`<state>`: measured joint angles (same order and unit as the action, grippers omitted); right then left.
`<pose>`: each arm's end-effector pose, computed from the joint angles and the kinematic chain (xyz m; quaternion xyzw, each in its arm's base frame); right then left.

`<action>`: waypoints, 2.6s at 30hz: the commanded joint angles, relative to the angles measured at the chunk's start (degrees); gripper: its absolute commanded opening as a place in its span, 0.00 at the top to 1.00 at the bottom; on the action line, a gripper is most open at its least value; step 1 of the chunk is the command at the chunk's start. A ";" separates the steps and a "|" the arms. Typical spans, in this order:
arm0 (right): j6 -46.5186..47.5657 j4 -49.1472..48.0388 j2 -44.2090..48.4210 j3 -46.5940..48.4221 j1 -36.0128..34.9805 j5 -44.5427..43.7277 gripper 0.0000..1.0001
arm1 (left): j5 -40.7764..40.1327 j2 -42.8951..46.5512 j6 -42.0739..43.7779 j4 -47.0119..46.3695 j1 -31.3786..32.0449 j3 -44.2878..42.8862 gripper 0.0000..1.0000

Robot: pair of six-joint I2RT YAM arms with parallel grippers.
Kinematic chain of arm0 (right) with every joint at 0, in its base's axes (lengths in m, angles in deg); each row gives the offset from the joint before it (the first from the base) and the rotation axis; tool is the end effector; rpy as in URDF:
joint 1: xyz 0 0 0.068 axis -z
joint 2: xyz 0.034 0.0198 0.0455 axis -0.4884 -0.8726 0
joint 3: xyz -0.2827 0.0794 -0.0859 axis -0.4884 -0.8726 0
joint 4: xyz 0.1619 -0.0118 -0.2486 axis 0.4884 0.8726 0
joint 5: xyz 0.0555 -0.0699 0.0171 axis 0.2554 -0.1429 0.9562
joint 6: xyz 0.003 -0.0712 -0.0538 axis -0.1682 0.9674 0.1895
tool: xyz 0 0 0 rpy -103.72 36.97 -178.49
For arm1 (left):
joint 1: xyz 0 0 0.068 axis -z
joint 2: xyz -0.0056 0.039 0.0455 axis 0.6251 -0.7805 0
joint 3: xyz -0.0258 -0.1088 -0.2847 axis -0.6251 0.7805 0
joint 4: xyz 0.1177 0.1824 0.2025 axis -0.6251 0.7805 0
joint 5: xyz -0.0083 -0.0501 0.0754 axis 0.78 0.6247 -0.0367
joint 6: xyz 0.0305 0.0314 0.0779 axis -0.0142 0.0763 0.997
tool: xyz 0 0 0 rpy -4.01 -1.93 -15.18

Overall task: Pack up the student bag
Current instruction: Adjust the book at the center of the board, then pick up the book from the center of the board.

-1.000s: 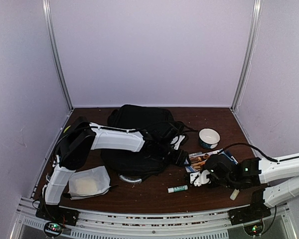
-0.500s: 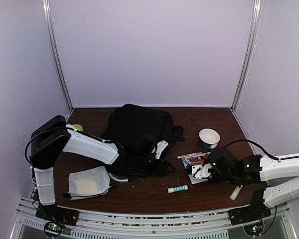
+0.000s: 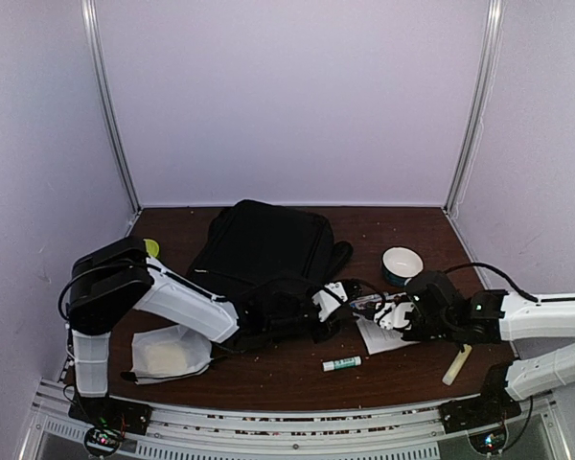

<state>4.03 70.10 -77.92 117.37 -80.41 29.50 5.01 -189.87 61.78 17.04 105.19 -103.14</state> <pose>0.1768 0.1759 0.1663 -0.6302 0.6707 -0.1377 0.3661 0.2049 -0.4750 0.1429 0.4863 0.6327 -0.3021 0.5215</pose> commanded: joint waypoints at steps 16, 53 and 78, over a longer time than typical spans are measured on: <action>-4.55 3.45 -3.21 6.56 5.98 4.73 0.71 | 3.10 -12.47 7.44 -14.54 -0.32 -8.73 0.55; 8.90 18.21 -6.35 14.18 22.00 35.54 0.95 | -1.14 -10.10 4.90 -15.99 0.82 -8.41 1.00; 12.03 14.45 4.19 11.25 23.36 34.62 1.00 | 13.82 7.56 -44.41 34.21 -6.18 -9.89 0.45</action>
<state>16.03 87.37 -76.06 130.14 -57.42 63.37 7.56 -180.69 32.14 41.65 101.24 -113.52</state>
